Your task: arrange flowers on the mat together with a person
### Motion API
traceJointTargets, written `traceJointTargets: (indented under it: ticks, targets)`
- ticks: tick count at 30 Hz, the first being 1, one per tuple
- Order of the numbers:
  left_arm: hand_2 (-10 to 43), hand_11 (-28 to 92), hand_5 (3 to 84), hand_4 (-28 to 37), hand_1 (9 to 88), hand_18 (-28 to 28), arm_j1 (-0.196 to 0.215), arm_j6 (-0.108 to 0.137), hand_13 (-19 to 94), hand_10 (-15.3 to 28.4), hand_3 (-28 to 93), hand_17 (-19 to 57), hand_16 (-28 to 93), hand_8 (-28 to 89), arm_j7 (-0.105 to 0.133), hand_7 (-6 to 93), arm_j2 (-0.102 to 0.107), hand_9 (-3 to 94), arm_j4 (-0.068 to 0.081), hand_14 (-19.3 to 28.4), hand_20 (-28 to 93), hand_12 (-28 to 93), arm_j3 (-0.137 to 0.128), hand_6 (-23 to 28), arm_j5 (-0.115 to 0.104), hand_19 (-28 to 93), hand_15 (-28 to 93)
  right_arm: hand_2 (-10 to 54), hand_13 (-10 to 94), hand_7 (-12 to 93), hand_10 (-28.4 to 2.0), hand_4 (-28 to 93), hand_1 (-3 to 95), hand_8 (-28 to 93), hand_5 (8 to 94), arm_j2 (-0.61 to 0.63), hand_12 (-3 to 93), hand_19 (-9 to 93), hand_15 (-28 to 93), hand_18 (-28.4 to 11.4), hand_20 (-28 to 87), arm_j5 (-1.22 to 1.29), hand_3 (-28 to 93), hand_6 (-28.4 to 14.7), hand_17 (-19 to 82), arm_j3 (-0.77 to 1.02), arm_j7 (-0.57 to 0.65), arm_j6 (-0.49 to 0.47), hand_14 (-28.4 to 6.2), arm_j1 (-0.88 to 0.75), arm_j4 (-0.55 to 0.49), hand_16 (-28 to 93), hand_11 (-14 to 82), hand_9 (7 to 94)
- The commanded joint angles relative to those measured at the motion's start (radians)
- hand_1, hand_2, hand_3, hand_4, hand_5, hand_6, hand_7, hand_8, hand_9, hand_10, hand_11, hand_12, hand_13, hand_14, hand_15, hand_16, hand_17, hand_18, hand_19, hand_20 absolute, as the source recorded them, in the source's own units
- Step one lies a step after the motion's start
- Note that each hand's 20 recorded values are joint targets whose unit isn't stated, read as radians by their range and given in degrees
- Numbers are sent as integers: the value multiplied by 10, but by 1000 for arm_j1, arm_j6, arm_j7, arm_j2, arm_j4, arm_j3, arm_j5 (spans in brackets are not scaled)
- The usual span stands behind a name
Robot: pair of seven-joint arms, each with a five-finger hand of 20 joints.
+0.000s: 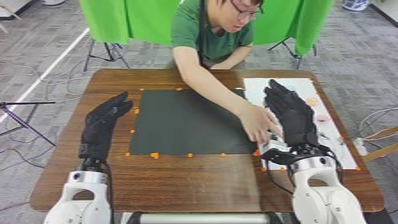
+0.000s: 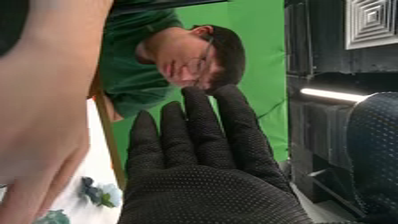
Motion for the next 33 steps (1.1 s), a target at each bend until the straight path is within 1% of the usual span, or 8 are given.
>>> traceJointTargets:
  ticks: [1,9,14,19,23,26,30,33]
  targets:
    - [-46,184,486,-176,304,83,18,92,391,132,642,71,-1,-52,45,117,3,490,6,155,162,152,17,33,-61,18,115,50,224,59,-155,-175,97,-87,380,4,74,-7,63,-49,189,-33,727,-63,128,5,1,-21,-83,-8,-10,20,30,372]
    - [-50,190,486,-178,305,84,37,89,396,132,648,71,-2,-57,24,123,-6,492,0,156,161,148,-6,31,-42,18,117,-26,220,76,-148,-171,151,-89,374,-1,75,-9,63,-47,187,-69,732,-53,127,16,-6,-52,-76,-10,-10,15,28,361]
    - [-39,191,489,-187,312,85,48,184,395,132,639,86,-2,-57,-9,125,-5,493,-17,156,173,147,7,32,-40,28,117,-35,219,82,-145,-174,165,-91,371,-4,76,-8,64,-48,186,-64,731,-51,127,16,12,-35,-75,-20,-14,13,28,359]
    - [2,206,499,-197,339,87,39,209,411,135,617,94,-5,-60,-22,135,1,507,-24,161,187,146,15,35,-17,48,139,-33,220,86,-146,-176,172,-92,371,1,77,-8,65,-47,186,-56,730,-49,127,17,15,-33,-75,-24,-14,11,29,361]
    - [101,220,516,-244,359,87,38,209,439,134,588,128,-20,-67,-14,150,-3,529,-25,161,207,139,23,31,-87,69,163,-32,220,87,-146,-177,171,-94,372,1,77,-8,67,-48,186,-63,729,-48,127,9,30,-12,-74,-18,-18,10,29,361]
    - [129,223,518,-279,356,95,29,212,447,140,576,144,-27,-67,-26,150,0,534,-19,163,216,137,27,32,-67,82,169,-22,221,90,-145,-179,174,-93,375,7,78,-7,68,-48,187,-58,727,-47,128,7,37,-5,-74,-13,-15,9,30,365]
    - [118,224,517,-276,357,91,26,180,443,143,591,145,-30,-67,-6,150,4,532,-12,163,207,136,23,35,-82,63,163,-18,223,91,-145,-179,177,-94,378,0,79,-7,70,-47,188,-66,730,-48,129,12,38,-2,-73,-28,-22,8,31,368]
    - [78,223,512,-257,339,88,30,191,440,146,601,142,-30,-65,17,148,-5,526,-8,162,201,136,20,39,-107,49,157,-16,223,94,-145,-180,178,-94,382,5,80,-7,70,-47,188,-50,729,-46,130,1,58,25,-73,-27,-21,7,31,369]
